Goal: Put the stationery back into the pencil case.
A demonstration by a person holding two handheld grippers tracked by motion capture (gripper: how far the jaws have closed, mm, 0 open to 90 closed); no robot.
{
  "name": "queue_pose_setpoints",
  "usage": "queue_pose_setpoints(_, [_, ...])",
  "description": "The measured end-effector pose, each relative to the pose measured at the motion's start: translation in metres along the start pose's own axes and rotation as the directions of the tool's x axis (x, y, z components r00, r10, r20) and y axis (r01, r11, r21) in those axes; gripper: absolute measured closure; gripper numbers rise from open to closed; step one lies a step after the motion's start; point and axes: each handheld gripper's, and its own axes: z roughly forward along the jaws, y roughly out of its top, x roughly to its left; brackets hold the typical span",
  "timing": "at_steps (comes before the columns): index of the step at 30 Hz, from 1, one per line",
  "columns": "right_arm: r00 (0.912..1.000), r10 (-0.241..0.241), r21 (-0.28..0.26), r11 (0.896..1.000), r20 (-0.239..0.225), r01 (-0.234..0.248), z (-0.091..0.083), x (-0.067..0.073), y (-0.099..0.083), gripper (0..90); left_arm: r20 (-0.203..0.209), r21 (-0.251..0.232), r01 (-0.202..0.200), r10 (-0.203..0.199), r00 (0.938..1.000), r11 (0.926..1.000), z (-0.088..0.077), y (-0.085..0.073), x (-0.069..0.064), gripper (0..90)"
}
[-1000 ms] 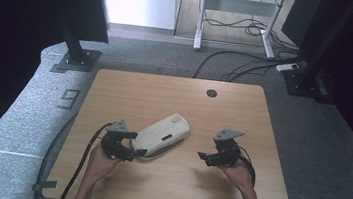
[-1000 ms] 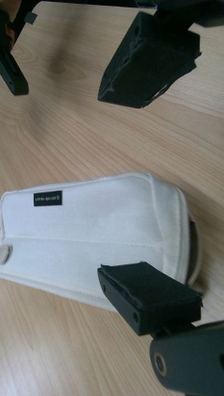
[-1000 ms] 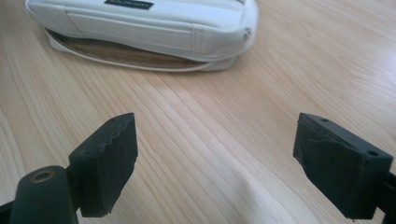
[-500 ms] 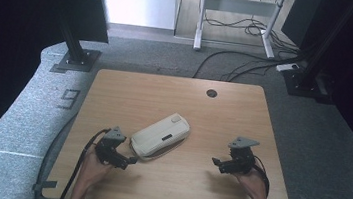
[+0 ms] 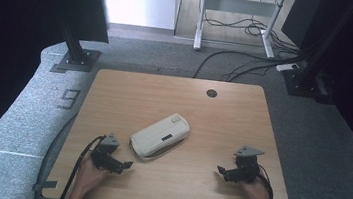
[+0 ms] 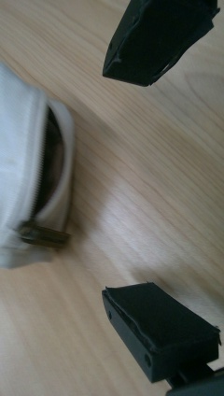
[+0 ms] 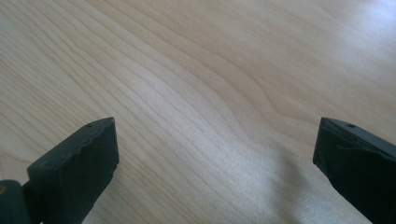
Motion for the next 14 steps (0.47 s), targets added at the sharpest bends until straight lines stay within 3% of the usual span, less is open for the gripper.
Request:
queue_pose_setpoints(5, [0.9999,-0.011,0.013,1.0,0.0,0.011,0.0059,0.0005,-0.0081,0.0,-0.049,-0.022,-0.014,0.012,0.9987,0.9997,0.0017,-0.0067,0.0016,0.0])
queue_pose_setpoints(8, [1.0,-0.01,0.009,1.0,0.0,0.01,0.0057,0.0008,-0.009,0.0,-0.092,-0.009,-0.038,0.037,0.9951,0.9992,0.0033,-0.0072,-0.0016,0.0])
queue_pose_setpoints(14, [1.0,-0.007,0.01,1.0,0.002,0.007,0.0054,0.0009,-0.0098,0.0,-0.094,-0.008,-0.033,0.032,0.995,0.9994,0.0036,-0.0072,-0.0023,0.0])
